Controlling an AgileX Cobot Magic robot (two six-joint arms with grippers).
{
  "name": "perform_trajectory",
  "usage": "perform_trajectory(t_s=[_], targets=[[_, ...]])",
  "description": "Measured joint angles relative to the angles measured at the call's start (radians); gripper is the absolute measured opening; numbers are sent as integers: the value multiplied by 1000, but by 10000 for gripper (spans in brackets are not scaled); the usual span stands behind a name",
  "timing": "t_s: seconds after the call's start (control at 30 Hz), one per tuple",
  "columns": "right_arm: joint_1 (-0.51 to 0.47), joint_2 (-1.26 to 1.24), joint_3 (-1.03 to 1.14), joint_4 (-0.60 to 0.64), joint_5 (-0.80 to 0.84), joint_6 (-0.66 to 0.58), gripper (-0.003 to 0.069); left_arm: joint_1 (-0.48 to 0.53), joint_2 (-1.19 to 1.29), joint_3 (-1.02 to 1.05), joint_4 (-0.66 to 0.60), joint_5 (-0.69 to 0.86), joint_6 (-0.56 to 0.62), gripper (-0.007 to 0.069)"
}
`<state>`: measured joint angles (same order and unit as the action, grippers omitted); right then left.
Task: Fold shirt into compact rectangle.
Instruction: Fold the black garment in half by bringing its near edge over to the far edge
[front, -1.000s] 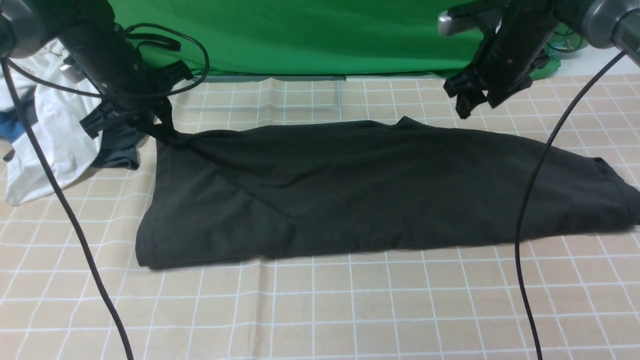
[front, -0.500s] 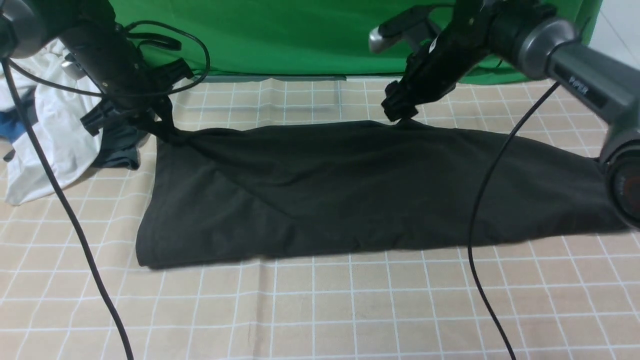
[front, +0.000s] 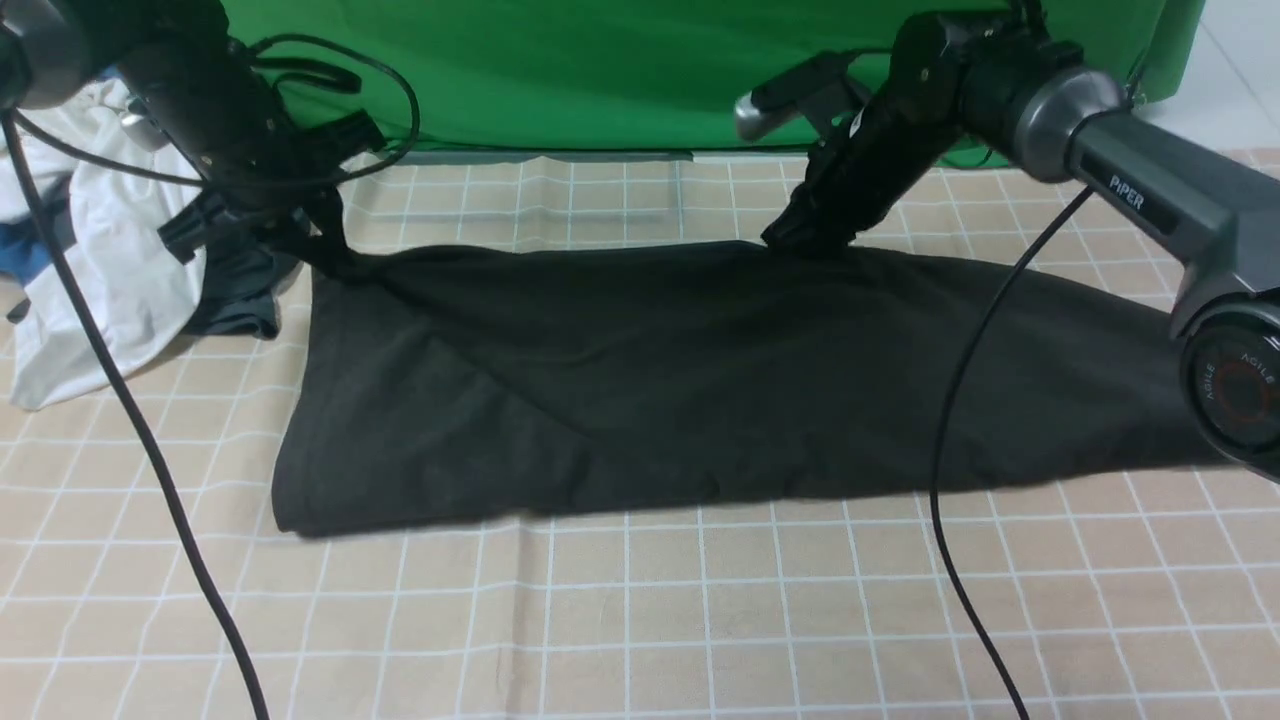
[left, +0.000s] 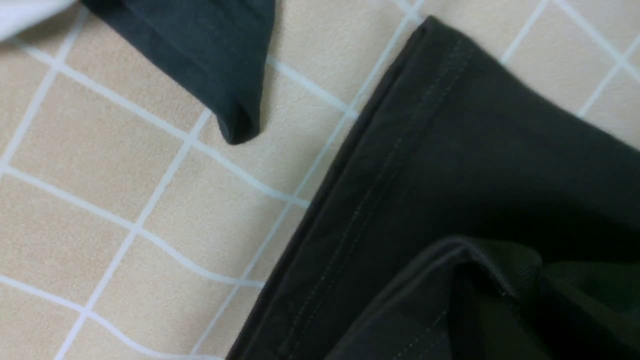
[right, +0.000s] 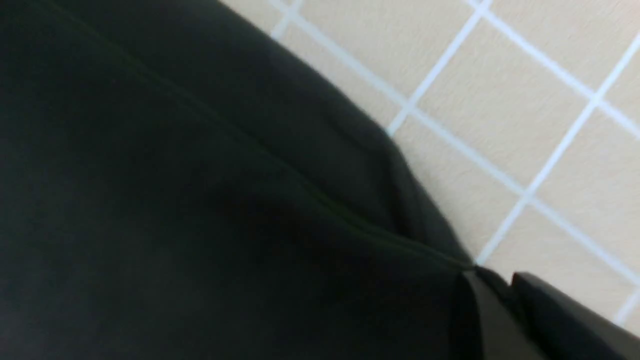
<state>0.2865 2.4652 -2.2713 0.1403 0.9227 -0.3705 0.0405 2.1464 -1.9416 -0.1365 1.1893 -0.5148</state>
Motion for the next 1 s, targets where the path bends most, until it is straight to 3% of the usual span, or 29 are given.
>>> perform_trajectory(t_s=[0.23,0.53,0.67,0.8,0.93,1.0], targets=[[-31,-1,-93,8,26,57,83,0,1,-84,69,25,-27,30],[-32,41,-95,8,-42,65,95,0,73,-87,79,-77,-29,32],[-32,56,-95,8,-61,76,165,0,97,-87,81,-113,-12,50],[-33,48,-98,-18,-54,89,332,0,99,-95,93,-198,-3,145],[-34,5,-119,-132,41,136,336,0,90,-131,96,-181,12,198],[-34,-36,-135,-223,123,157,295,0,75,-162,90,-152,50,196]])
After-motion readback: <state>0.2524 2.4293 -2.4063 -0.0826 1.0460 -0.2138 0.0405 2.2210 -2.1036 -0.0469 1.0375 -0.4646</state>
